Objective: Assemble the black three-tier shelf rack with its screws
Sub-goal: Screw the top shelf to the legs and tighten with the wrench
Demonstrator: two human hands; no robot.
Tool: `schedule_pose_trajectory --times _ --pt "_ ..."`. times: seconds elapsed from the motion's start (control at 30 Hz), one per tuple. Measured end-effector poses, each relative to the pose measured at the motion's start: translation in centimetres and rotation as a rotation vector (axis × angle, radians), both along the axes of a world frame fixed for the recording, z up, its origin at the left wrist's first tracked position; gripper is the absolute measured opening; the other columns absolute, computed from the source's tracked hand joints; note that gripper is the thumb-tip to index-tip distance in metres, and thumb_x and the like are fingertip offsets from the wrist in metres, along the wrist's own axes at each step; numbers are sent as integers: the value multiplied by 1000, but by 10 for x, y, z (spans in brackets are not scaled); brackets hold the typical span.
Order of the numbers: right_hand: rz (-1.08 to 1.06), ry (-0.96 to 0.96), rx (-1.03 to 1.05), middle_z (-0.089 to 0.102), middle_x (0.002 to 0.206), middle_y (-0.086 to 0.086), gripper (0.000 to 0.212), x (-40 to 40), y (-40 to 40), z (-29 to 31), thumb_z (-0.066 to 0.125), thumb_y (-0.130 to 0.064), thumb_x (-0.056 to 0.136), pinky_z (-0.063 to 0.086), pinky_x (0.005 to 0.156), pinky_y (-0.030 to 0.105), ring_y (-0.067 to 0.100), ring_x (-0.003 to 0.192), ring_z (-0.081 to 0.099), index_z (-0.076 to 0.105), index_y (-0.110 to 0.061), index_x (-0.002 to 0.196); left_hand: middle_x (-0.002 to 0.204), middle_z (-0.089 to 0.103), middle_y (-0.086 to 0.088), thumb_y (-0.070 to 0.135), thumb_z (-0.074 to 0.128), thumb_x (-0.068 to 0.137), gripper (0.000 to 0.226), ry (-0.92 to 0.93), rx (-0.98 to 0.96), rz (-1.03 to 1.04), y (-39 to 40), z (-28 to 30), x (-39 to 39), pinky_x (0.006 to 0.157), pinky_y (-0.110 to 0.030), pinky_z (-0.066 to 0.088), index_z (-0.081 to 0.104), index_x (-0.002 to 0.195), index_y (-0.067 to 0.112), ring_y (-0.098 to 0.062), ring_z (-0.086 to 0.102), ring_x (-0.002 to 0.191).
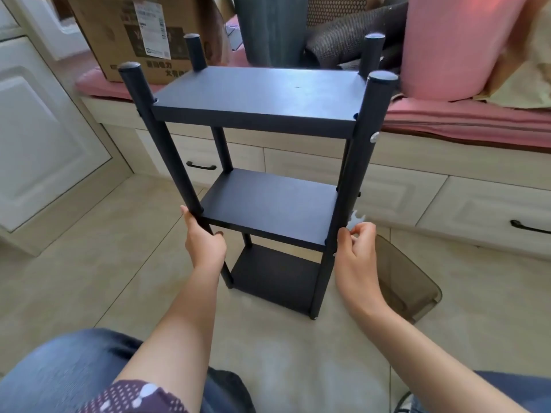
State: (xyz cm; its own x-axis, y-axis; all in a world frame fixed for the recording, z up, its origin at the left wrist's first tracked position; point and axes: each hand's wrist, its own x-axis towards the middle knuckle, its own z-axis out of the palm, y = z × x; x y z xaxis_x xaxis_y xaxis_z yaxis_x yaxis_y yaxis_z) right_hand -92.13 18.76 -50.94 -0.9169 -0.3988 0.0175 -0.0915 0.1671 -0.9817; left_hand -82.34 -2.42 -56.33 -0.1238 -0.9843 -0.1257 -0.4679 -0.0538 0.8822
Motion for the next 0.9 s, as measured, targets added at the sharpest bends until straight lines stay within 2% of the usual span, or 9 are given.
schedule_pose_trajectory --times 0.17,0.23,0.33,0.43,0.5,0.57,0.67,0.77,0.9 --pt "94 -42 10 54 86 -1 15 14 11 -4 41 -21 105 46 71 28 9 75 51 43 -18 91 150 47 -11 -6 50 96 91 137 165 114 30 3 -4 84 -33 40 1 163 31 -27 52 108" --pt "130 -101 -8 66 95 -3 10 10 18 -9 45 -22 104 51 81 33 7 91 64 48 -21 94 154 44 -9 -5 51 96 88 218 252 141 51 4 -9 95 -33 42 3 163 25 -27 53 124" --pt "31 -152 21 72 86 -1 6 -5 34 -20 53 -18 101 56 81 34 11 90 69 55 -18 95 159 37 -7 2 59 97 84 246 339 81 88 4 -14 112 -39 35 9 162 19 -28 42 140" --pt "-34 -225 179 70 84 6 7 -18 48 -36 59 -15 97 56 79 40 23 86 67 62 -15 91 143 56 -1 7 63 97 85 280 355 -40 122 0 -12 103 -39 39 11 162 26 -21 53 122" --pt "-4 -293 231 70 84 7 7 -20 52 -44 64 -14 94 49 67 34 21 78 62 67 -16 88 114 71 21 7 65 95 90 286 347 -144 135 -4 -10 98 -36 42 9 161 35 -12 60 105" --pt "9 -381 209 70 88 4 6 -20 52 -48 68 -16 92 44 62 26 15 77 59 71 -19 87 82 70 36 7 70 93 101 289 352 -248 138 -10 -8 97 -35 45 2 160 39 2 62 94" --pt "30 -483 176 70 96 1 7 -18 50 -49 69 -17 92 46 64 24 12 85 58 75 -21 93 83 71 32 9 79 86 118 327 372 -359 140 -16 -4 82 -18 47 -9 158 43 16 66 83" --pt "84 -553 154 70 101 3 14 -15 43 -49 66 -13 94 51 79 29 14 88 58 76 -18 102 86 70 36 9 84 82 127 400 380 -405 143 -19 -1 57 -1 46 -12 157 45 20 65 85" --pt "90 -731 66 72 101 9 14 -13 35 -51 66 -7 92 51 76 31 20 92 62 76 -14 100 84 67 42 15 88 78 127 403 321 -366 143 -23 -1 56 1 44 -6 158 43 20 64 85"
